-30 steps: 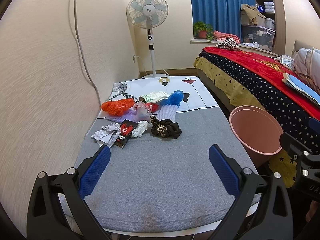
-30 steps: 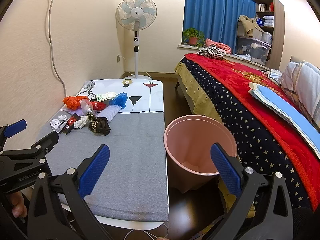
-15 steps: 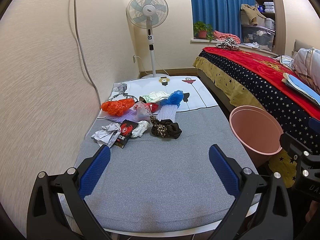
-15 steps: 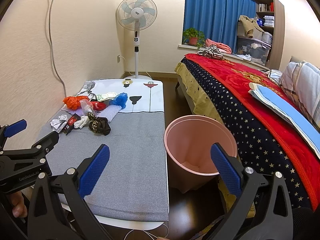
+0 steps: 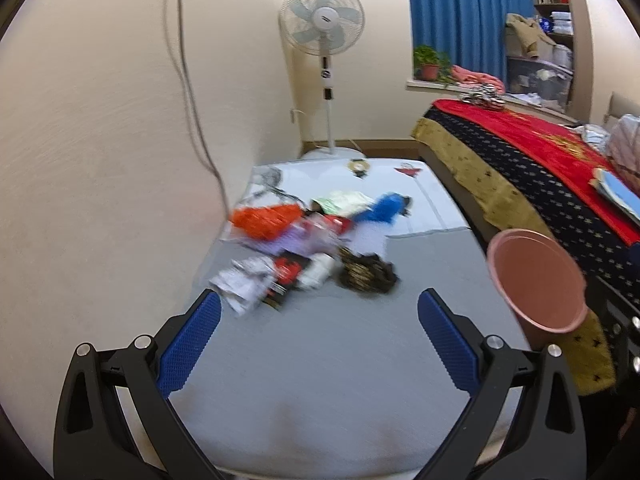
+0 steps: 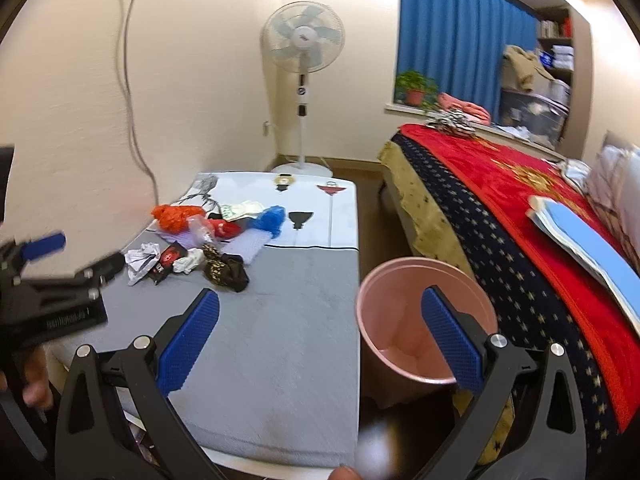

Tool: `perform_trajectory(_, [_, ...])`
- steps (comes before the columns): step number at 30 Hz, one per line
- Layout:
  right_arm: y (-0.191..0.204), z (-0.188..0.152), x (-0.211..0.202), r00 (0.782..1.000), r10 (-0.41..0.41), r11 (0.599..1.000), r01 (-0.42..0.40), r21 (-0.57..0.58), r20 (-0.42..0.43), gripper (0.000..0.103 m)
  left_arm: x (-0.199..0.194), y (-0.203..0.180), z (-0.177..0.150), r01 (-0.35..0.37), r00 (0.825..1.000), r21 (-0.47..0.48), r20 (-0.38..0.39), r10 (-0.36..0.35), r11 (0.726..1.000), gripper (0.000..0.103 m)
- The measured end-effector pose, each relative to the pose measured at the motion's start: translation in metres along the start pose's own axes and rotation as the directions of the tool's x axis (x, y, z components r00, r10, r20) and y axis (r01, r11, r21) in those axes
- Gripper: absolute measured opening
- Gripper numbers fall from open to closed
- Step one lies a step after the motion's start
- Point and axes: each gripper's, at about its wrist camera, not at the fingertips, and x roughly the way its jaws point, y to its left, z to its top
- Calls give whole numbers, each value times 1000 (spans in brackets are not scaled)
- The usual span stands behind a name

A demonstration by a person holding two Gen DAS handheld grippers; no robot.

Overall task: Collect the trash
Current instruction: 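Grasp the crumpled white paper with the left gripper while the right grasps the black-gold scrunchie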

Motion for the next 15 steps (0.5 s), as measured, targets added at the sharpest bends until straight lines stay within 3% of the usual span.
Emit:
perform_trajectory(3, [13,12,18,1000,9,999,-10,-42,-8,98,10,21,20,-41,999,-1,26,41,999,96])
perform_trajectory(7, [25,30,52,996,84,996,-85,-9,-18,98,39,56,40,-65,997,-30,43,66,997,96])
perform_trajectory(15, [54,32,148,989,63,998,-62,13,-131,98,127,99,37,9,998,-56,-61,-12,998,96])
